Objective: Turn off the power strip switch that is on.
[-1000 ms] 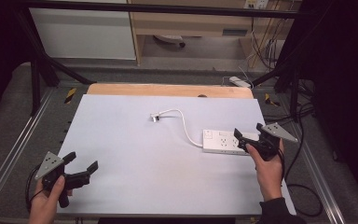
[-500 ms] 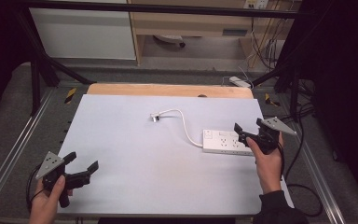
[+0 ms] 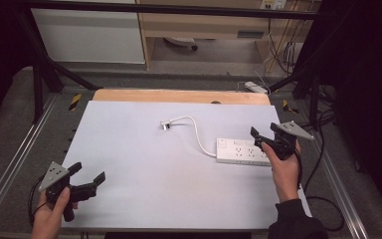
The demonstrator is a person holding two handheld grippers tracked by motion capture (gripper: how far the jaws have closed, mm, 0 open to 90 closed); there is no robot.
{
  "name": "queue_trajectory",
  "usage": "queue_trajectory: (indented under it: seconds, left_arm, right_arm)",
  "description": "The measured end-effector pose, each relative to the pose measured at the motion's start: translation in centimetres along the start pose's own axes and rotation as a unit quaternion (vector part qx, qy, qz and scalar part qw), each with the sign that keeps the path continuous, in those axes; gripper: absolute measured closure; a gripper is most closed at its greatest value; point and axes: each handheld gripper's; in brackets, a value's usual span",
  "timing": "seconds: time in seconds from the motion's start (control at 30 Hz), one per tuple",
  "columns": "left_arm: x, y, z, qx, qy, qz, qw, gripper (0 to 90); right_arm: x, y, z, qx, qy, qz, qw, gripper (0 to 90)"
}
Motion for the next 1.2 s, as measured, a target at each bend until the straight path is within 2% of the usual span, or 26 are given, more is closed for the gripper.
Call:
queue_trajectory:
  seconds: [0.23, 0.43, 0.67, 0.83, 0.9, 0.93, 0.97, 1.13, 1.2]
  left_arm:
    - [0.0, 0.0, 0.0, 0.001, -0.001, 0.000, 1.0000, 4.6]
    - [0.0, 0.1, 0.0, 0.001, 0.001, -0.003, 1.0000, 4.6]
    - [0.1, 0.2, 0.1, 0.001, 0.000, -0.004, 1.0000, 4.6]
    - [0.1, 0.2, 0.1, 0.000, -0.002, -0.003, 1.0000, 4.6]
    - [0.1, 0.2, 0.1, 0.000, -0.002, -0.003, 1.0000, 4.6]
    - [0.1, 0.2, 0.1, 0.000, -0.002, -0.004, 1.0000, 4.6]
    - [0.1, 0.2, 0.1, 0.000, -0.002, -0.004, 1.0000, 4.6]
    - [0.1, 0.2, 0.1, 0.002, -0.002, -0.003, 1.0000, 4.6]
    - [0.1, 0.2, 0.1, 0.002, -0.001, -0.003, 1.0000, 4.6]
  right_arm:
    - [0.0, 0.5, 0.2, 0.002, 0.003, -0.001, 1.0000, 24.0]
    - [0.1, 1.4, 0.1, 0.003, 0.002, -0.013, 0.9999, 28.4]
    - [0.5, 2.8, -0.3, 0.005, -0.006, -0.022, 0.9997, 41.3]
    - [0.7, 3.1, -0.4, 0.005, -0.010, -0.023, 0.9997, 48.5]
    - [0.8, 3.2, -0.2, 0.008, -0.006, -0.024, 0.9997, 56.1]
    - [0.8, 3.2, -0.2, 0.008, -0.006, -0.024, 0.9997, 56.1]
    - [0.9, 3.3, -0.1, 0.006, -0.007, -0.025, 0.9996, 61.0]
    - [1.1, 3.4, 0.0, 0.001, -0.009, -0.029, 0.9995, 70.6]
    - [1.1, 3.4, -0.1, 0.001, -0.022, -0.034, 0.9992, 77.5]
Point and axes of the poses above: each handheld gripper's, and its own axes: y roughly forward along the jaws, x roughly out of its underside, z roughly to its right, and after that the axes turned 1 degree about -y, right-handed
